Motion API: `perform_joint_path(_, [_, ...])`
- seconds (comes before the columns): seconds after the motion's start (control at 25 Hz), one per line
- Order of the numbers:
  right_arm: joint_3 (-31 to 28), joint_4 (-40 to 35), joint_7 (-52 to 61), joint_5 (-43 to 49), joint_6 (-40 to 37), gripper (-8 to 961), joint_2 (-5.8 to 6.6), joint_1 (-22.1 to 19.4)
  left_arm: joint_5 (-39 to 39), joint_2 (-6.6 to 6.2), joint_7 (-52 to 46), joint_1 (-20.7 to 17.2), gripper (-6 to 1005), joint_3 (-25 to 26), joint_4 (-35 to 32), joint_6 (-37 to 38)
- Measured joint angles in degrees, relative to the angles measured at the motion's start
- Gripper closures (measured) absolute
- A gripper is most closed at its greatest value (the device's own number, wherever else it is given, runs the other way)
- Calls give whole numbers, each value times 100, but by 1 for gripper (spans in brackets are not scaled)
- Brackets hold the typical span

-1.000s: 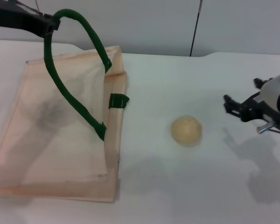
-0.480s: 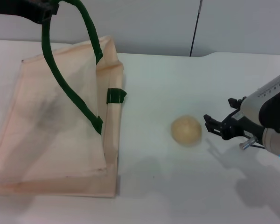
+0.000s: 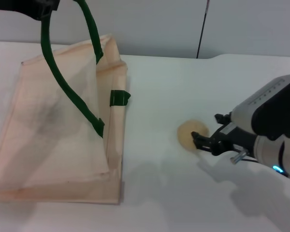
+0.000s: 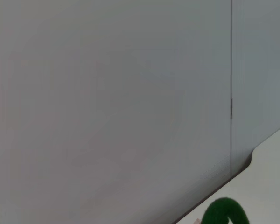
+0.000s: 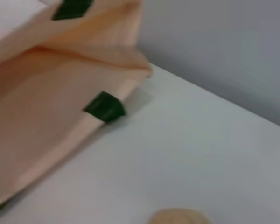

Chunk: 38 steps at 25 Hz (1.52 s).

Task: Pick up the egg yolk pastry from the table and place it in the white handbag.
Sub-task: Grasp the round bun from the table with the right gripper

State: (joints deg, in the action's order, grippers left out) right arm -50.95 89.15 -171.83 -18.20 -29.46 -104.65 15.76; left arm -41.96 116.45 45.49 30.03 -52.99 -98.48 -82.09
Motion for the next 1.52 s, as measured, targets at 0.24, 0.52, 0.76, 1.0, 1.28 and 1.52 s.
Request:
perform_joint_path(0.24, [188, 122, 0, -46, 63, 195, 18, 149, 21, -4, -3, 50, 879, 124, -107, -123])
perform_joint_path(0.52, [185, -240, 0, -292, 107, 193, 39, 388, -6, 3, -6, 96, 878, 117, -150, -188])
perform_joint_path(0.76, [175, -519, 0, -345, 208, 190, 25, 475, -6, 13, -6, 113, 878, 117, -218, -296])
perform_joint_path(1.0, [203, -884, 0, -511, 395, 189, -24, 638, -6, 20, -43, 124, 878, 98, -343, -355])
perform_joint_path(1.28, [213, -1209, 16, -562, 608, 188, -55, 737, -5, 19, -66, 126, 878, 105, -422, -419])
perform_joint_path(1.52, [219, -1529, 38, -563, 792, 186, -94, 794, -5, 18, -127, 126, 878, 89, -540, -456])
